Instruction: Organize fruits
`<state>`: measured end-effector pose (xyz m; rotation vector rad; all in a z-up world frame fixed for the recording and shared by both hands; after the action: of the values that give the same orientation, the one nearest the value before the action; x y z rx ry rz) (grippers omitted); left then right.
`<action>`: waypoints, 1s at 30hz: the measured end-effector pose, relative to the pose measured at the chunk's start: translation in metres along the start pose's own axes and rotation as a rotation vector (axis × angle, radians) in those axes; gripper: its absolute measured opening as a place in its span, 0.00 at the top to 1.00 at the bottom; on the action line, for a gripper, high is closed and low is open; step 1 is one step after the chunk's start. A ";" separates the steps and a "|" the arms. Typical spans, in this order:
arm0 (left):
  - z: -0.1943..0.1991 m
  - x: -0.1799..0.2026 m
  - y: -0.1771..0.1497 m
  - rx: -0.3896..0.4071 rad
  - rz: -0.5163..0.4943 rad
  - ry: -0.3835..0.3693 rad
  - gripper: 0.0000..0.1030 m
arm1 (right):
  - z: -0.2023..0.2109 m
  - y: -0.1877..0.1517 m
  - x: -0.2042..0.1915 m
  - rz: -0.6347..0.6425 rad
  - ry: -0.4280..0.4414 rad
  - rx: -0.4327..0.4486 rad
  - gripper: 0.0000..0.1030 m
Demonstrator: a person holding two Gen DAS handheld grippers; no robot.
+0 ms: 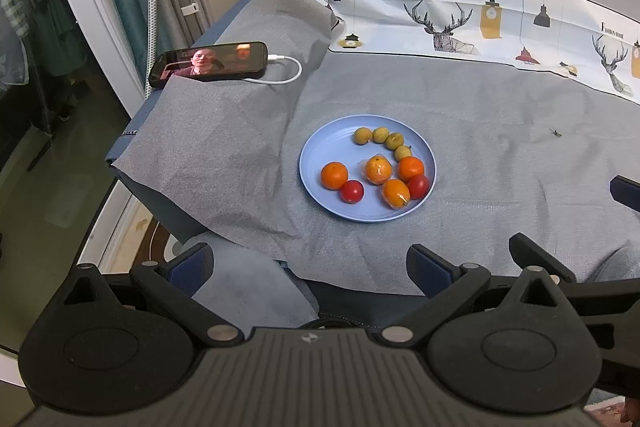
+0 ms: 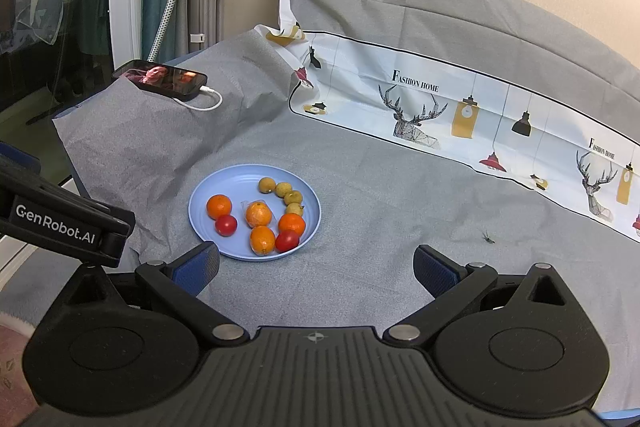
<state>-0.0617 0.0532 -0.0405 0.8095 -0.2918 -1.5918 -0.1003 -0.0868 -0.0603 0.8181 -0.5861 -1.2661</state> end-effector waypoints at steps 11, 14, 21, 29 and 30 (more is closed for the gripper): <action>-0.002 0.000 -0.001 -0.003 -0.001 0.000 0.00 | 0.000 0.000 0.000 0.000 0.000 -0.001 0.01; -0.002 0.000 -0.002 -0.004 -0.001 0.000 0.00 | -0.001 -0.001 -0.001 0.000 0.000 -0.003 0.01; -0.005 0.001 -0.004 -0.010 -0.004 -0.001 0.00 | -0.003 -0.004 0.001 0.001 0.001 -0.009 0.01; -0.005 0.001 -0.004 -0.011 -0.005 0.000 0.00 | -0.003 -0.006 0.001 0.003 0.001 -0.011 0.01; -0.005 0.001 -0.004 -0.012 -0.005 0.000 0.00 | -0.004 -0.005 0.000 0.003 0.000 -0.012 0.01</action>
<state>-0.0619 0.0545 -0.0472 0.8016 -0.2808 -1.5969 -0.0999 -0.0867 -0.0670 0.8071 -0.5785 -1.2661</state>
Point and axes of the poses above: each gripper's, at about its wrist camera, not at the fingertips, and z roughly against the way its jaws point, x to its right, y to its top, the point moved 5 cm from there along -z, roughly the way its jaws point, and after that the axes turned 12 degrees about y, right-handed, at the moved point
